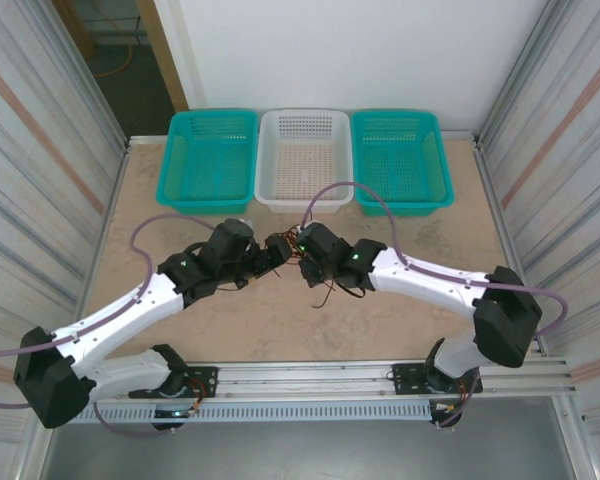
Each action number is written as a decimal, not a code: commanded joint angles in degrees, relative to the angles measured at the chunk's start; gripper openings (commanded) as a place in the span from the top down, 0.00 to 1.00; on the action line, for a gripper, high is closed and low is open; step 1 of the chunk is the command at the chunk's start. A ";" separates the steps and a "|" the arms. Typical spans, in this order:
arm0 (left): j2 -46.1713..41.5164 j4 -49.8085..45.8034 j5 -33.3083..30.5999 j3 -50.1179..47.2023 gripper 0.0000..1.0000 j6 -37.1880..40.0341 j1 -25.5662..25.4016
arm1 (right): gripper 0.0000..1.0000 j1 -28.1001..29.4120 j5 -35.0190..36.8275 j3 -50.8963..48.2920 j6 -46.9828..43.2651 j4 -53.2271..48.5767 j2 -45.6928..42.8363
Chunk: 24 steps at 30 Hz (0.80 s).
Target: Untangle the cables
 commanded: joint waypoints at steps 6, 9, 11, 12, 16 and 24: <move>-0.24 10.22 0.00 0.06 0.01 -6.73 2.41 | 0.89 4.04 1.15 5.83 -5.37 1.66 -3.03; 0.04 9.86 0.50 0.00 0.01 -7.22 3.17 | 0.90 4.87 0.00 6.05 -5.99 2.75 -4.19; -0.43 10.16 0.91 -0.98 0.01 -8.35 3.96 | 0.90 5.50 -0.64 5.71 -6.51 3.91 -4.91; -0.78 10.50 1.23 -1.66 0.02 -9.17 4.46 | 0.90 5.77 -0.63 5.54 -6.67 4.52 -5.27; -2.46 13.69 2.43 -4.93 0.08 -11.90 6.50 | 0.90 6.03 -2.08 5.34 -6.91 5.65 -5.66; 0.26 20.18 7.80 -5.74 0.29 -12.47 7.24 | 0.90 7.04 -2.74 6.36 -7.53 5.91 -4.12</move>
